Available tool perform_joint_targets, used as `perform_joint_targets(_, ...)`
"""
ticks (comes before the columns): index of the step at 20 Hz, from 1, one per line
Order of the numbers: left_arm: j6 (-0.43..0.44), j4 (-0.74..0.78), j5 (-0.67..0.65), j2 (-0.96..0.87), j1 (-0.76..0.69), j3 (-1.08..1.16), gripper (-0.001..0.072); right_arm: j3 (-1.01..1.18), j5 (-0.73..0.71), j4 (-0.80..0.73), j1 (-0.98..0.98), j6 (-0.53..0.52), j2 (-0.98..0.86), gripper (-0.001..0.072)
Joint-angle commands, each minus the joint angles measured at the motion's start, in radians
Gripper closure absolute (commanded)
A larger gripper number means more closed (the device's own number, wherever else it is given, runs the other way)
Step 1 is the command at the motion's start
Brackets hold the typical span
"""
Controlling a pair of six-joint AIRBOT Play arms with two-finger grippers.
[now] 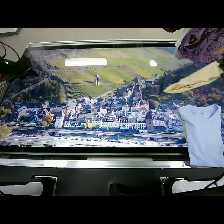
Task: Fold the clothes and pants, and hang the long-sleeved shirts on hangers.
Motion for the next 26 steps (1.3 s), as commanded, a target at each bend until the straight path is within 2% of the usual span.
perform_joint_targets(1, 0.0, 0.0, 0.0, 0.0, 0.0, 0.0, 0.0685, 0.002, 0.027, -0.201, -0.01, 0.218, 0.073, 0.0679)
perform_joint_targets(4, 0.0, 0.0, -0.003, 0.0, 0.0, 0.0, 0.0685, 0.002, 0.109, -0.261, -0.01, 0.287, 0.119, 0.0679)
perform_joint_targets(10, 0.0, -0.003, -0.003, 0.0, 0.0, 0.0, 0.0685, 0.002, 0.349, -0.281, -0.01, 0.304, 0.146, 0.0679)
perform_joint_targets(16, 0.0, -0.003, -0.003, 0.0, -0.001, 0.0, 0.0685, 0.002, 0.341, -0.276, -0.01, 0.304, 0.206, 0.0679)
perform_joint_targets(19, 0.0, -0.003, -0.003, 0.0, -0.001, 0.0, 0.0685, 0.002, 0.401, -0.283, -0.01, 0.304, 0.217, 0.0679)
perform_joint_targets(22, 0.0, -0.003, -0.004, 0.0, -0.001, 0.0, 0.0685, 0.002, 0.48, -0.293, -0.01, 0.256, 0.219, 0.0679)
perform_joint_targets(26, 0.0, -0.003, -0.003, 0.0, 0.0, 0.0, 0.0685, -0.025, 0.616, -0.373, -0.01, 0.122, 0.222, 0.0677)
